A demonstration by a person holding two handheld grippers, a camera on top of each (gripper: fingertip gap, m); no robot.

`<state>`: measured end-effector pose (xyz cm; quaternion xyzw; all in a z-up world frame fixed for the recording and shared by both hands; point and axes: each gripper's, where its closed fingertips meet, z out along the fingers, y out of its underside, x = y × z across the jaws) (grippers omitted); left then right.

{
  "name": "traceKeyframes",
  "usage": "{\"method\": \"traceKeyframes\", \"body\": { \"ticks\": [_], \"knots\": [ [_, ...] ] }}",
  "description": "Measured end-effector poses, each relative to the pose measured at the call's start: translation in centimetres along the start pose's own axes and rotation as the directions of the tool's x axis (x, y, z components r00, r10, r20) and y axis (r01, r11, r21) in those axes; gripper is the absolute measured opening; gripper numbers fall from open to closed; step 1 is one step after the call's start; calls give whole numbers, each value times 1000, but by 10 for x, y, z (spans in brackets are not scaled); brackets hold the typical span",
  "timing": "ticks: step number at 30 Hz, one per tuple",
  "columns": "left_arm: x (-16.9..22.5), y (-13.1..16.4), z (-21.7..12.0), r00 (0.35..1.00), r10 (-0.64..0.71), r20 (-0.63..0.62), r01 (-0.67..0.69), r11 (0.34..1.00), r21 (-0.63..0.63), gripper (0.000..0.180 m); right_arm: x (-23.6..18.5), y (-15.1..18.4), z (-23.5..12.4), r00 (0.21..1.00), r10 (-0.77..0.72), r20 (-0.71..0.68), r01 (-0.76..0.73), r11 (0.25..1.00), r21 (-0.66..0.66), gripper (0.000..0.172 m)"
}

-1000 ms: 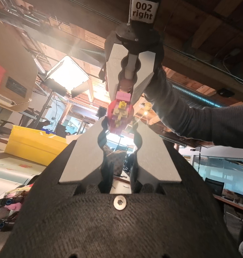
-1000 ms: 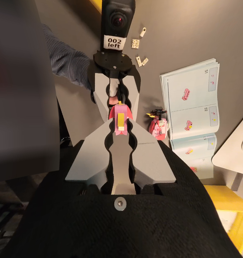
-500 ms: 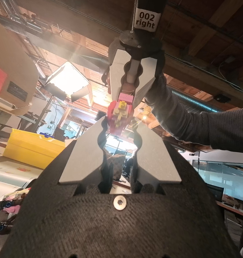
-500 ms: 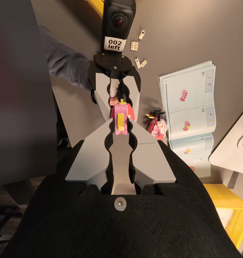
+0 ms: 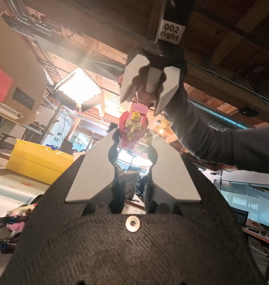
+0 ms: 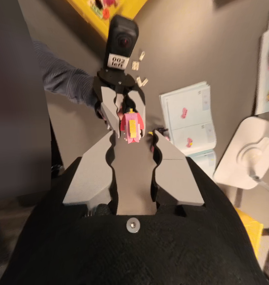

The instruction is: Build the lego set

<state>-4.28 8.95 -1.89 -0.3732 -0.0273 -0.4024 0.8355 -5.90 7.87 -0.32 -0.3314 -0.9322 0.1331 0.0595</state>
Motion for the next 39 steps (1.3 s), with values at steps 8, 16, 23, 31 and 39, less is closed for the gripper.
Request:
{"method": "traceKeyframes", "body": {
  "ticks": [8,16,23,31,39],
  "knots": [
    [-3,-3,0,999,-52,12,51,998,19,34,2,8,12,732,-335,-593,419,908,5,108],
    [1,7,4,998,-67,-5,67,998,-17,34,10,22,32,414,-340,-845,494,863,-106,106],
    [1,10,5,999,-49,4,49,998,-29,34,16,12,27,248,-347,-905,487,852,-194,86],
    [-1,12,6,999,-37,14,38,999,-36,34,21,17,33,162,-436,-885,462,826,-322,81],
    [-3,16,6,999,-13,40,15,999,-43,34,21,17,25,129,-421,-898,433,839,-330,56]
  ]
}}
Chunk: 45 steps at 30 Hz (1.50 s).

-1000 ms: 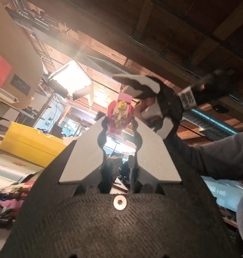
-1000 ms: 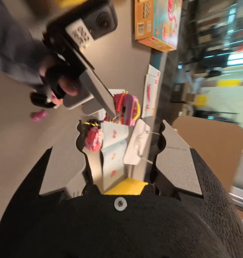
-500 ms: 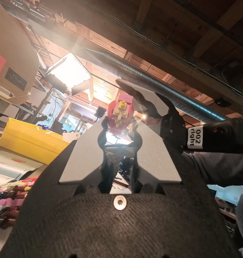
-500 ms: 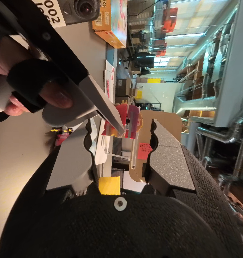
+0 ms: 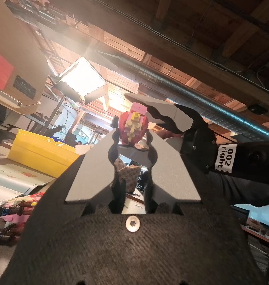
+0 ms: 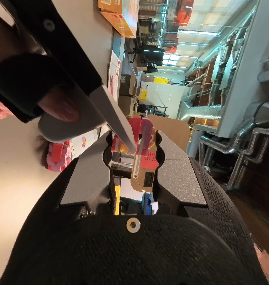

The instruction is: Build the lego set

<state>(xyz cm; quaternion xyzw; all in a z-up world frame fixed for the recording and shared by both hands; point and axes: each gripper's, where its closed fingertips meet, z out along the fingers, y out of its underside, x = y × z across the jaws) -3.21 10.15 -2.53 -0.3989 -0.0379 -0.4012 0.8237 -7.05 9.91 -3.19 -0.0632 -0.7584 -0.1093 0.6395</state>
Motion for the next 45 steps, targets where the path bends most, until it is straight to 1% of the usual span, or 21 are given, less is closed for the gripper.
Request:
{"method": "traceKeyframes", "body": {
  "ticks": [9,14,21,27,29,31,33,35,37,39,41,44,45],
  "knots": [
    [-4,2,-1,996,65,63,-64,998,-16,34,-2,2,2,1000,17,-4,-18,1000,-26,53],
    [-7,3,-1,989,109,95,-104,993,-53,33,-2,2,3,999,-37,-18,36,999,-29,52],
    [-11,13,1,977,172,126,-153,977,-146,32,-6,8,0,990,-138,-31,137,990,-28,51],
    [-11,23,3,972,198,128,-170,965,-200,32,-10,14,-4,987,-159,-15,158,987,-28,52],
    [-10,25,4,975,185,126,-157,966,-208,32,-12,16,-5,991,-132,5,132,991,-24,52],
    [-11,28,4,980,155,123,-125,967,-224,32,-16,19,-6,998,-38,57,39,999,-29,53],
    [-11,31,6,990,69,122,-38,971,-237,32,-20,21,-7,992,73,105,-70,997,-35,53],
    [-11,34,6,992,-30,123,61,965,-254,32,-23,24,-8,981,140,138,-135,990,-42,53],
    [-12,38,6,989,-66,131,99,957,-272,32,-27,26,-8,973,169,154,-164,985,-44,53],
    [-12,43,7,987,-88,134,125,946,-300,32,-31,25,-8,966,197,167,-194,980,-37,57],
    [-13,44,7,985,-98,141,137,944,-302,32,-33,24,-9,961,212,175,-209,977,-35,61],
    [-13,45,7,984,-100,145,141,940,-310,32,-33,25,-8,964,205,167,-202,979,-36,58],
    [-13,46,6,985,-96,146,138,939,-314,32,-32,25,-8,967,199,159,-196,980,-34,55]
  ]
}}
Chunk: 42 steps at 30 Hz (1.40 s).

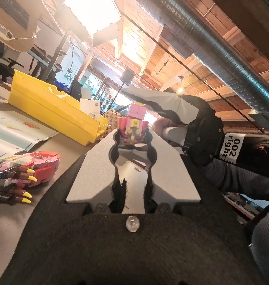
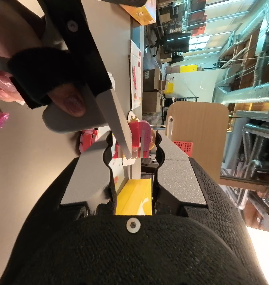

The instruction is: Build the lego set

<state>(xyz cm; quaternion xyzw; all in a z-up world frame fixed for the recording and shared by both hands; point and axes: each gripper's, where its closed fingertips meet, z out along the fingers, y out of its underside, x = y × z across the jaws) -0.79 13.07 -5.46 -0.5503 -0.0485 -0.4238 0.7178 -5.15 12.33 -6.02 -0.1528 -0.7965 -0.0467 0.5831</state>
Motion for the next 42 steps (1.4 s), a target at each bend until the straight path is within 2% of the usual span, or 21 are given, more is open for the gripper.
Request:
{"method": "traceKeyframes", "body": {
  "ticks": [4,11,16,18,20,25,29,38,42],
  "knots": [
    [-2,2,0,997,71,41,-70,997,-24,32,0,1,-1,999,-34,-2,34,999,9,51],
    [-8,13,2,991,104,80,-97,991,-89,32,-9,8,-1,992,-120,31,120,993,-5,50],
    [-10,13,2,983,143,118,-129,984,-122,32,-7,8,-1,999,17,-28,-16,999,52,52],
    [-14,15,2,978,143,151,-120,982,-148,32,-11,6,-1,998,3,-58,1,998,64,67],
    [-20,18,2,974,132,187,-100,980,-173,32,-15,4,0,995,-42,-87,47,997,64,71],
    [-29,28,0,963,137,231,-82,969,-234,32,-19,10,3,989,-103,-104,106,994,26,64],
    [-30,31,1,944,213,252,-139,950,-280,31,-24,12,4,986,-145,-79,147,989,21,46],
    [-35,31,-1,873,385,300,-276,896,-347,31,-25,12,3,987,-146,-73,148,988,31,43],
    [-35,31,-1,867,398,300,-288,891,-352,31,-26,12,1,985,-154,-70,157,987,35,43]
  ]
}}
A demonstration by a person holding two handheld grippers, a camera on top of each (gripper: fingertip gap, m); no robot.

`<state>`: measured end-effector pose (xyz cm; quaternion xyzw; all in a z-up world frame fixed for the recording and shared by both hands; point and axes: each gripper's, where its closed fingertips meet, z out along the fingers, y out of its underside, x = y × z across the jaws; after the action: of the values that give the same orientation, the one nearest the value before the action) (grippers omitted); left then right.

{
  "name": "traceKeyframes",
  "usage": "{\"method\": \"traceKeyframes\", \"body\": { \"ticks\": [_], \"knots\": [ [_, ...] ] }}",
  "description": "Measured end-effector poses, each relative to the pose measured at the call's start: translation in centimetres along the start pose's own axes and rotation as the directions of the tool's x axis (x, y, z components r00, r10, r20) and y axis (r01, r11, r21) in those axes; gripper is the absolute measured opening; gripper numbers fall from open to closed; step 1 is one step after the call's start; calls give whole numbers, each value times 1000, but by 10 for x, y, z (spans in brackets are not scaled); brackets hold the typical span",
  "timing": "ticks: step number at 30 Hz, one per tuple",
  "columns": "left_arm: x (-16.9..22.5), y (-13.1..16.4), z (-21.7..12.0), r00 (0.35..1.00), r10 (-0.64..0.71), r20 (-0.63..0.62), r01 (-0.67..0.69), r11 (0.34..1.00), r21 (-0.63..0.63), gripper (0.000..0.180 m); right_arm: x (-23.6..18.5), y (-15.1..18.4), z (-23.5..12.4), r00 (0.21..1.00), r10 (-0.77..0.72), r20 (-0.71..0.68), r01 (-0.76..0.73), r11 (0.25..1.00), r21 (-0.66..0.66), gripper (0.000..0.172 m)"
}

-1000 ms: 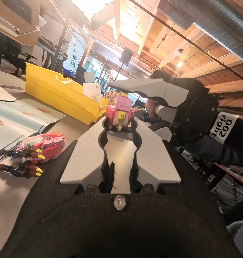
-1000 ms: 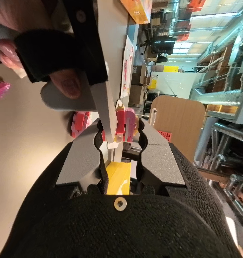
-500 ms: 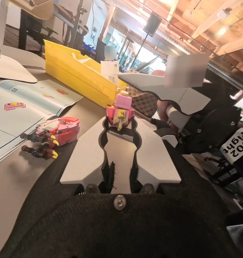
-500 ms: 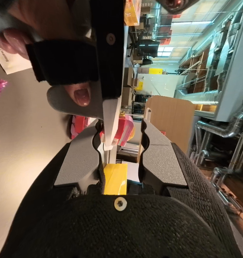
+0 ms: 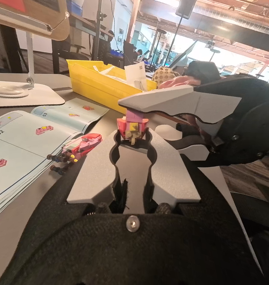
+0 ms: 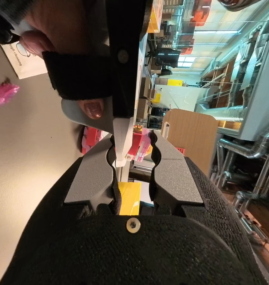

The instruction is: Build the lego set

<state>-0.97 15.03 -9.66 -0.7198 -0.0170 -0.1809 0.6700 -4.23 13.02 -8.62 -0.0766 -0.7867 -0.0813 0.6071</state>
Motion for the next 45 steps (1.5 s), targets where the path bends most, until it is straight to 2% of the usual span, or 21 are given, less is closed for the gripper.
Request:
{"method": "traceKeyframes", "body": {
  "ticks": [8,12,14,15,16,23,26,33,45],
  "knots": [
    [2,7,3,1000,20,7,-19,999,-38,30,-7,3,-2,998,-54,33,55,999,-3,43],
    [2,8,4,999,-30,-19,29,999,-38,31,-7,4,-2,998,59,33,-60,998,15,44],
    [1,8,4,998,-62,-29,60,997,-39,31,-7,5,-1,995,91,28,-91,996,-3,81],
    [-1,9,4,998,-64,-25,63,997,-44,31,-10,8,1,993,112,39,-111,993,-35,94],
    [-1,10,4,997,-70,-27,68,997,-46,31,-11,11,1,991,129,45,-126,991,-52,96],
    [7,8,5,998,-41,-51,39,998,-45,31,-16,25,5,992,116,45,-110,987,-118,75],
    [9,6,4,998,-28,-54,26,999,-35,31,-11,29,4,992,128,23,-124,985,-123,61],
    [9,6,3,999,35,-35,-37,999,-40,30,-9,28,3,998,66,11,-64,990,-127,57],
    [8,18,7,999,34,-21,-36,993,-110,30,-15,33,4,995,-99,9,99,983,-157,59]
  ]
}}
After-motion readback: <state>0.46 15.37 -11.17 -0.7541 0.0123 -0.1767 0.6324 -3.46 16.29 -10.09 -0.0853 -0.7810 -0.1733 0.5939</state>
